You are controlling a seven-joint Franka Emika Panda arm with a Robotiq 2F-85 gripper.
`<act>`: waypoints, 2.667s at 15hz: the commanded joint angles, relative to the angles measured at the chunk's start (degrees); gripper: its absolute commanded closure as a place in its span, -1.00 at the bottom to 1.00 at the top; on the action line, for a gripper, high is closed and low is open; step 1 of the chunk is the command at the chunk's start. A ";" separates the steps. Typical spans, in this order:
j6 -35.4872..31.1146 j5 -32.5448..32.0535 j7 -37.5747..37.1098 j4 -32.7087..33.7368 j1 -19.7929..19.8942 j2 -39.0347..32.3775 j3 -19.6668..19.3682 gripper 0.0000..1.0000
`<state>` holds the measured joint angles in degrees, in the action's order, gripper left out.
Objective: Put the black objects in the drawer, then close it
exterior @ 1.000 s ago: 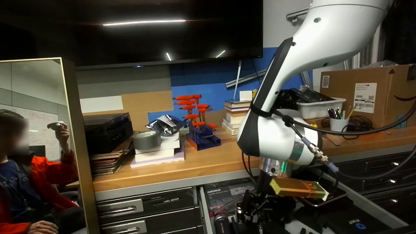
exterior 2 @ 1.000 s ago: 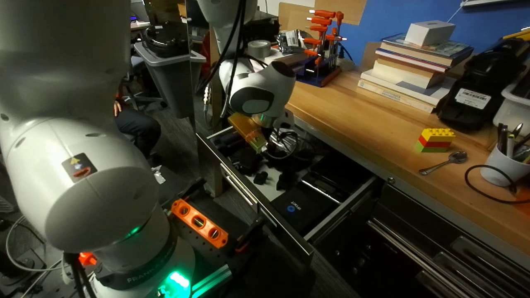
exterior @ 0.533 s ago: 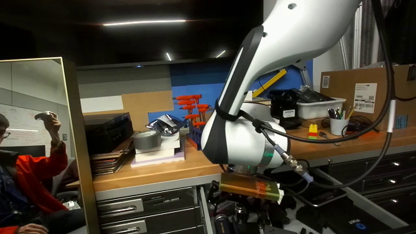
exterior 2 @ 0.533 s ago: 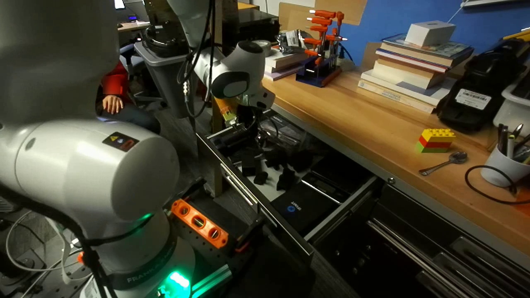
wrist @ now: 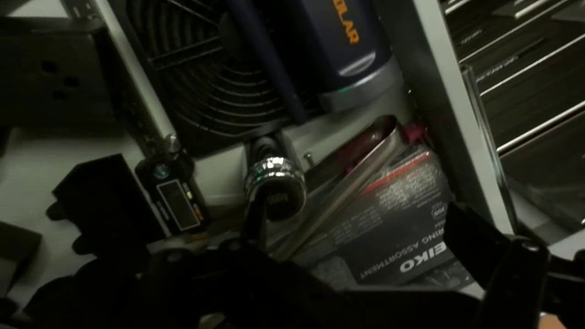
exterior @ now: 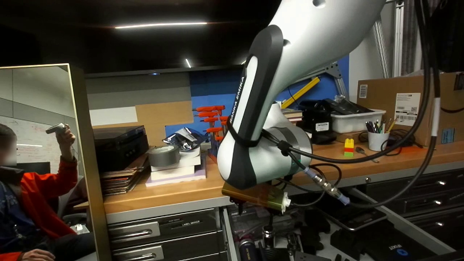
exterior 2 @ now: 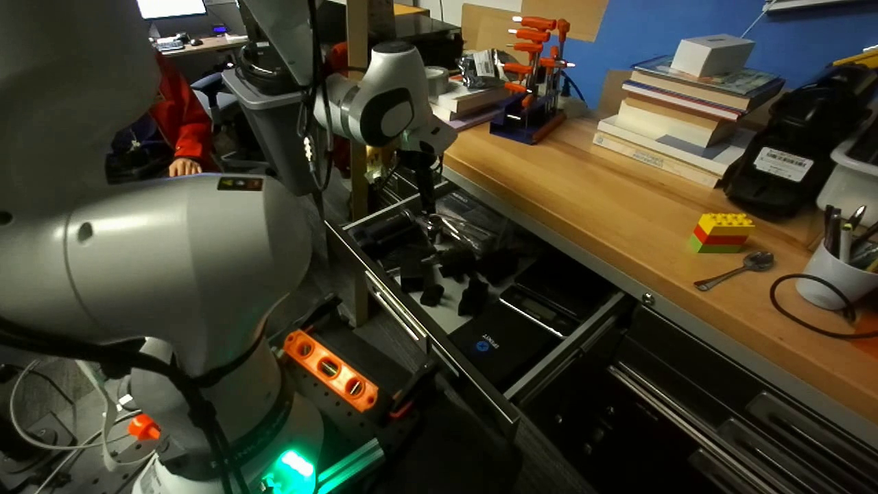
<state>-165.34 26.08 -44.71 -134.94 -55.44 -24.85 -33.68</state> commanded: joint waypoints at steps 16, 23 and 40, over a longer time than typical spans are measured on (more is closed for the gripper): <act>39.72 -33.89 -73.32 -0.53 -26.94 0.60 -30.36 -1.00; 50.23 -37.78 -92.22 -6.48 -20.23 10.21 -26.64 -1.00; 10.17 -31.87 -83.92 -23.13 39.27 17.15 21.23 -1.00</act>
<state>-150.41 -8.87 -133.77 -158.23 -24.22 -5.39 -20.40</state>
